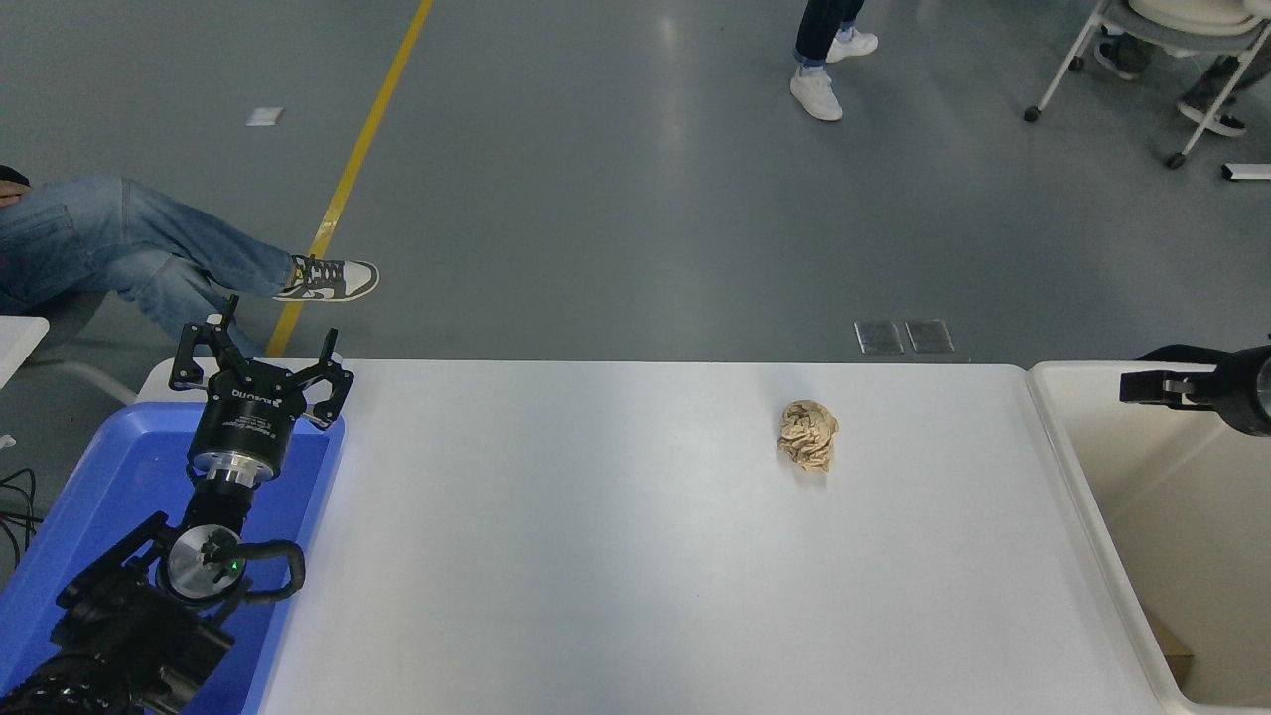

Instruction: Pick up foil plate and place in dustbin

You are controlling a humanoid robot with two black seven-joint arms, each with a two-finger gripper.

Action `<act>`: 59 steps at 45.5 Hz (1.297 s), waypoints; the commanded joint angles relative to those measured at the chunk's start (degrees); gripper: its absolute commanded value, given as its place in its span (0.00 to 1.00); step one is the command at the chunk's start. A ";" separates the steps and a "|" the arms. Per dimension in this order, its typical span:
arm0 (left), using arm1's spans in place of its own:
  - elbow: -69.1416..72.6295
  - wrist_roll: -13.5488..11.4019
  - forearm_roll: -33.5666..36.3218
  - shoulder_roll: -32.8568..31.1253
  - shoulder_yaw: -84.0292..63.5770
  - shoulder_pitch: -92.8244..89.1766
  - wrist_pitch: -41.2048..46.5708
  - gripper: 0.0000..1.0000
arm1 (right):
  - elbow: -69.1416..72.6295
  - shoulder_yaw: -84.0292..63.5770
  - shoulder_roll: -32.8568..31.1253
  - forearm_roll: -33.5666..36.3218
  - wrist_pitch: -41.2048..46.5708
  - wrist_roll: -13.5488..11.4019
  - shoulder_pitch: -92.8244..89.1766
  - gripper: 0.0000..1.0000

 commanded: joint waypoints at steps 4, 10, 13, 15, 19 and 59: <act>0.02 0.02 0.03 0.00 0.00 0.00 -0.04 1.00 | 7.52 -3.38 9.44 17.82 14.03 -0.27 20.97 1.00; 0.02 0.02 -0.05 0.00 0.00 0.00 -0.04 1.00 | 8.40 -3.38 13.83 21.25 14.03 -0.27 25.90 1.00; 0.02 -0.07 -0.06 0.00 0.00 0.00 0.05 1.00 | 9.89 -3.47 15.59 22.13 14.03 -0.53 26.87 1.00; 0.02 -0.07 -0.06 0.00 0.00 0.09 0.05 1.00 | 11.21 -3.56 16.30 22.31 14.03 -0.80 27.48 1.00; 0.02 -0.07 -0.06 0.00 0.00 0.09 0.05 1.00 | 14.72 -4.08 16.83 22.48 14.03 -2.11 29.33 1.00; 0.02 -0.24 -0.14 0.00 0.00 0.18 0.32 1.00 | 24.13 -9.71 7.69 22.57 14.03 -8.80 32.85 1.00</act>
